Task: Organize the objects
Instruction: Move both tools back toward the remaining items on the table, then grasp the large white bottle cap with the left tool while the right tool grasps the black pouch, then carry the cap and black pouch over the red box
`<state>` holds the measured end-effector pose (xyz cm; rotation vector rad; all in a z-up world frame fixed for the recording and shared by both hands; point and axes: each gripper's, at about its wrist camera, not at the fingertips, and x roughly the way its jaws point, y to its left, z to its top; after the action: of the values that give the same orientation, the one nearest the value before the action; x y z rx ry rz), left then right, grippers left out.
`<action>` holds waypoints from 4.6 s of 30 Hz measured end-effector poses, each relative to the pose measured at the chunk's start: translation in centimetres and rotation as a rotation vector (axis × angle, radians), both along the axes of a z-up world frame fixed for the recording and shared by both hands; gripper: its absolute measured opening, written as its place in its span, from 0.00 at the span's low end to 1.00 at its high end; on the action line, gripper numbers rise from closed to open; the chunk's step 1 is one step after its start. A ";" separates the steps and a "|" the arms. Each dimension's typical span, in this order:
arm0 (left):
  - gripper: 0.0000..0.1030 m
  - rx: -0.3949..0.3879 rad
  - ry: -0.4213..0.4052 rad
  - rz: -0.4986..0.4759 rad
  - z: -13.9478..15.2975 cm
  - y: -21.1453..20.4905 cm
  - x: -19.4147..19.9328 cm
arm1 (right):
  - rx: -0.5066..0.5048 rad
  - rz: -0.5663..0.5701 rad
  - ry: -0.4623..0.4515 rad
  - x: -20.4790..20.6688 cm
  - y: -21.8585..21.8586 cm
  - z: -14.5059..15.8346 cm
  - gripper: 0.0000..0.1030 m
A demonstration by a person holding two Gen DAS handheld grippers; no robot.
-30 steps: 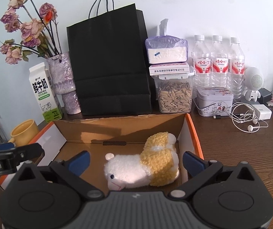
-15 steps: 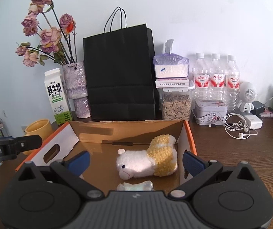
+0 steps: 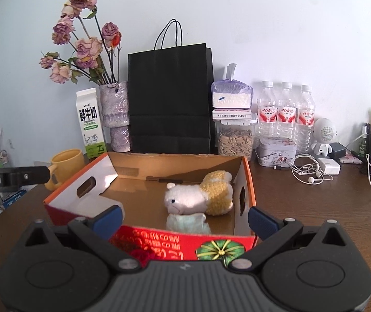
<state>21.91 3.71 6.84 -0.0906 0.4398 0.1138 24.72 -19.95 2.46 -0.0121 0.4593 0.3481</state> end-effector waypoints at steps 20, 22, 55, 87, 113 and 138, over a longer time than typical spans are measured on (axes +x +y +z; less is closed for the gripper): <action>1.00 0.028 0.108 -0.055 -4.9 -0.5 -8.8 | -0.059 0.068 0.039 -9.5 -0.9 -3.7 1.00; 1.00 0.023 0.123 -0.068 -5.6 -0.6 -9.4 | -0.059 0.069 0.052 -10.1 -1.1 -4.2 1.00; 0.40 0.106 0.222 -0.291 -10.4 -5.1 -9.5 | -0.075 0.064 0.118 -11.6 -2.1 -6.8 1.00; 0.40 -0.014 0.126 -0.095 -8.3 3.5 -10.3 | -0.170 0.227 0.204 -7.3 8.9 -6.4 0.81; 0.40 -0.042 0.109 -0.091 -8.1 4.2 -10.8 | -0.208 0.185 0.175 -6.9 9.7 -6.7 0.64; 0.40 -0.007 -0.030 -0.121 -3.0 0.6 -8.2 | -0.042 0.152 -0.028 -6.3 5.7 -1.0 0.63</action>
<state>13.68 4.33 3.86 -0.0721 0.4143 -0.0081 18.41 -14.22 1.50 -0.0929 0.4393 0.4866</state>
